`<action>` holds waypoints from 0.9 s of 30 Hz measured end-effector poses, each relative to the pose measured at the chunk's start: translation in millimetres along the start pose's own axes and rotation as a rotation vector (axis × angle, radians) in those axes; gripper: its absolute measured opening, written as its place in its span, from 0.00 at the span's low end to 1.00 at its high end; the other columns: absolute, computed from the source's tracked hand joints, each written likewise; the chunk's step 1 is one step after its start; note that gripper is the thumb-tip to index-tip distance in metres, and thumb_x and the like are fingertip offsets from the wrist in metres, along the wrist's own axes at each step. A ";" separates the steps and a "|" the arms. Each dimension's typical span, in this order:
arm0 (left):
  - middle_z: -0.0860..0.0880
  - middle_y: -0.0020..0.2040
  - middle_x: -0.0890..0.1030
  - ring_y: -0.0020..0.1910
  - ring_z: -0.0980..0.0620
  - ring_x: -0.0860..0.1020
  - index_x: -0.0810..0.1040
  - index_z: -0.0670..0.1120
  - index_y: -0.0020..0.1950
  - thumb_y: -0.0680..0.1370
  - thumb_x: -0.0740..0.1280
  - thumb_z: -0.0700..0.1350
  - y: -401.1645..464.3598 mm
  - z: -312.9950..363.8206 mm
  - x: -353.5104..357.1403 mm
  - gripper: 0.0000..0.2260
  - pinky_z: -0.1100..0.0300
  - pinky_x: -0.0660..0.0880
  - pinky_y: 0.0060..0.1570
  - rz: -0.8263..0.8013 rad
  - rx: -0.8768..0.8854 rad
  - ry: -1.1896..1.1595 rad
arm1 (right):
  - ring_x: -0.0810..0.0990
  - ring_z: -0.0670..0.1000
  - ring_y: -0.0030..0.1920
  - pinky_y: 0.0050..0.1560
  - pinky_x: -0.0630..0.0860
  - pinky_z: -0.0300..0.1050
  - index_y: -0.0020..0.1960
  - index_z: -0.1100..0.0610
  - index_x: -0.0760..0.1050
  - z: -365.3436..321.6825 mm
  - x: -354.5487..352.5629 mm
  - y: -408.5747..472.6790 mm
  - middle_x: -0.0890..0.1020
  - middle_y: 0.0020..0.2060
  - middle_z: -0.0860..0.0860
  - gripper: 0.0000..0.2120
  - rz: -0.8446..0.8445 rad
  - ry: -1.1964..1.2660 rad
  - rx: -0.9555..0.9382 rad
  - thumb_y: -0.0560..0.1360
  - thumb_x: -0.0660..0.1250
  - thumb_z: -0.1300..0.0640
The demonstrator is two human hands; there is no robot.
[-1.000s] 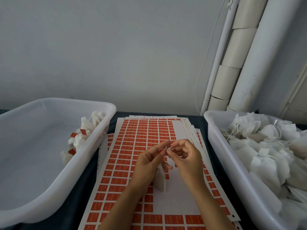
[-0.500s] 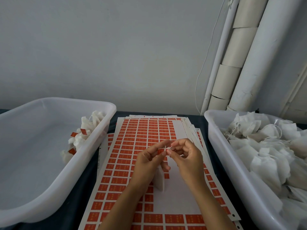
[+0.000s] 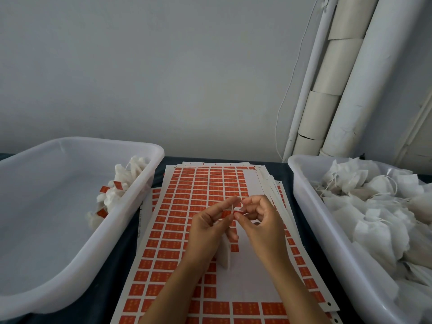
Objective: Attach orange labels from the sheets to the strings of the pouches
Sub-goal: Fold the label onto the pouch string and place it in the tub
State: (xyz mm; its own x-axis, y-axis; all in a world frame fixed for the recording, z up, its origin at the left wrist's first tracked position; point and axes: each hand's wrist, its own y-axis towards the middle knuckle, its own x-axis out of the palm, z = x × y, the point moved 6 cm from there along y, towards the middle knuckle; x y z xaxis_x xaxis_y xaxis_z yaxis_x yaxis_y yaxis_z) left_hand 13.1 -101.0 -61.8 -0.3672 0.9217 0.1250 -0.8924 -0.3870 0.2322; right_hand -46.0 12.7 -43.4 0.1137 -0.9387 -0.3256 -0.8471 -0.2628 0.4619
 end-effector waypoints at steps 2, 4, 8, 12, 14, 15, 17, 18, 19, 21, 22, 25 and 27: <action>0.55 0.49 0.85 0.27 0.54 0.79 0.79 0.52 0.58 0.77 0.65 0.36 0.0 -0.6 -0.3 0.15 0.64 0.79 0.33 0.005 0.005 -0.009 | 0.77 0.32 0.43 0.35 0.73 0.24 0.47 0.42 0.69 -2.7 1.6 -0.5 0.75 0.42 0.31 0.15 -0.009 -0.038 -0.021 0.70 0.73 0.55; 0.55 0.51 0.84 0.26 0.54 0.78 0.79 0.50 0.60 0.77 0.64 0.36 0.1 -0.5 0.0 0.15 0.65 0.78 0.31 0.006 0.010 -0.015 | 0.78 0.36 0.39 0.35 0.75 0.28 0.52 0.40 0.67 -4.5 3.3 -1.0 0.69 0.46 0.26 0.17 -0.036 -0.099 -0.036 0.71 0.72 0.53; 0.55 0.54 0.83 0.26 0.54 0.78 0.79 0.51 0.60 0.77 0.63 0.35 -0.7 1.6 1.2 0.15 0.65 0.78 0.30 -0.023 0.021 -0.005 | 0.70 0.31 0.46 0.43 0.67 0.25 0.56 0.39 0.66 0.0 3.7 1.9 0.65 0.49 0.25 0.17 -0.101 -0.139 -0.019 0.72 0.70 0.49; 0.53 0.56 0.82 0.26 0.54 0.78 0.79 0.51 0.61 0.78 0.63 0.34 -1.2 3.8 3.0 0.16 0.64 0.79 0.33 -0.067 0.031 0.012 | 0.75 0.38 0.48 0.42 0.66 0.27 0.50 0.45 0.74 14.2 4.5 6.1 0.76 0.45 0.36 0.07 -0.220 0.001 0.192 0.73 0.69 0.50; 0.53 0.55 0.83 0.27 0.54 0.78 0.78 0.51 0.61 0.78 0.62 0.33 -2.0 5.5 5.4 0.17 0.63 0.79 0.33 -0.101 0.047 0.024 | 0.77 0.42 0.48 0.43 0.68 0.29 0.46 0.46 0.76 15.6 6.1 4.9 0.79 0.43 0.40 0.03 -0.276 0.056 0.233 0.73 0.69 0.51; 0.53 0.55 0.83 0.28 0.54 0.78 0.78 0.51 0.61 0.78 0.62 0.33 -2.0 6.3 6.2 0.17 0.62 0.80 0.34 -0.114 0.057 0.035 | 0.78 0.42 0.48 0.44 0.69 0.30 0.44 0.46 0.76 14.9 6.1 3.9 0.80 0.42 0.40 0.02 -0.287 0.080 0.241 0.73 0.69 0.51; 0.54 0.58 0.81 0.31 0.54 0.80 0.76 0.53 0.63 0.78 0.62 0.34 -1.9 6.9 7.6 0.19 0.62 0.80 0.36 -0.140 0.068 0.055 | 0.78 0.42 0.47 0.44 0.69 0.30 0.43 0.46 0.77 13.1 4.8 3.4 0.81 0.41 0.41 0.01 -0.283 0.109 0.239 0.74 0.68 0.52; 0.55 0.60 0.80 0.36 0.55 0.81 0.74 0.55 0.65 0.78 0.63 0.35 -1.9 7.0 8.3 0.20 0.63 0.80 0.38 -0.151 0.066 0.053 | 0.79 0.43 0.46 0.44 0.70 0.29 0.44 0.48 0.77 12.2 3.6 3.8 0.81 0.41 0.41 0.01 -0.273 0.115 0.230 0.74 0.68 0.53; 0.58 0.62 0.78 0.43 0.57 0.82 0.71 0.56 0.68 0.78 0.64 0.38 -1.9 7.0 8.3 0.21 0.65 0.79 0.41 -0.156 0.061 0.037 | 0.79 0.43 0.46 0.44 0.70 0.29 0.44 0.49 0.78 11.3 2.2 4.3 0.81 0.41 0.42 0.01 -0.261 0.119 0.219 0.74 0.69 0.54; 0.64 0.61 0.77 0.54 0.62 0.79 0.66 0.58 0.70 0.77 0.63 0.47 -1.8 4.7 6.4 0.21 0.70 0.76 0.44 -0.135 0.016 0.000 | 0.79 0.42 0.47 0.44 0.70 0.28 0.44 0.49 0.78 9.3 -0.7 5.0 0.81 0.41 0.42 0.02 -0.235 0.136 0.204 0.73 0.69 0.55; 0.65 0.58 0.78 0.52 0.62 0.80 0.66 0.59 0.69 0.76 0.61 0.52 -1.8 1.7 4.6 0.21 0.71 0.75 0.43 -0.112 -0.032 -0.004 | 0.79 0.41 0.47 0.44 0.70 0.26 0.43 0.48 0.77 8.1 -1.6 5.3 0.81 0.42 0.42 0.02 -0.228 0.145 0.195 0.73 0.70 0.55; 0.57 0.47 0.83 0.40 0.58 0.82 0.73 0.58 0.62 0.74 0.56 0.61 -3.1 -7.3 1.4 0.19 0.72 0.75 0.38 -0.096 -0.185 0.040 | 0.78 0.39 0.50 0.45 0.72 0.25 0.43 0.49 0.77 3.4 -2.1 5.3 0.80 0.46 0.41 0.04 -0.249 0.184 0.159 0.72 0.70 0.57; 0.50 0.43 0.84 0.39 0.53 0.83 0.78 0.53 0.56 0.76 0.53 0.61 -3.5 -9.6 4.3 0.20 0.68 0.77 0.40 -0.159 -0.241 0.039 | 0.77 0.41 0.53 0.52 0.74 0.31 0.42 0.49 0.78 -0.7 -2.9 5.6 0.79 0.48 0.43 0.05 -0.276 0.204 0.114 0.72 0.71 0.59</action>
State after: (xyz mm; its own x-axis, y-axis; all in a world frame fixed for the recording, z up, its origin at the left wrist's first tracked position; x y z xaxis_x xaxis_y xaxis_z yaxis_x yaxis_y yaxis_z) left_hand 12.2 -95.4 -71.3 -0.2231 0.9725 0.0672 -0.9745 -0.2242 0.0096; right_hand -50.7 13.8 -39.3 0.4375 -0.8643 -0.2482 -0.8215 -0.4964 0.2806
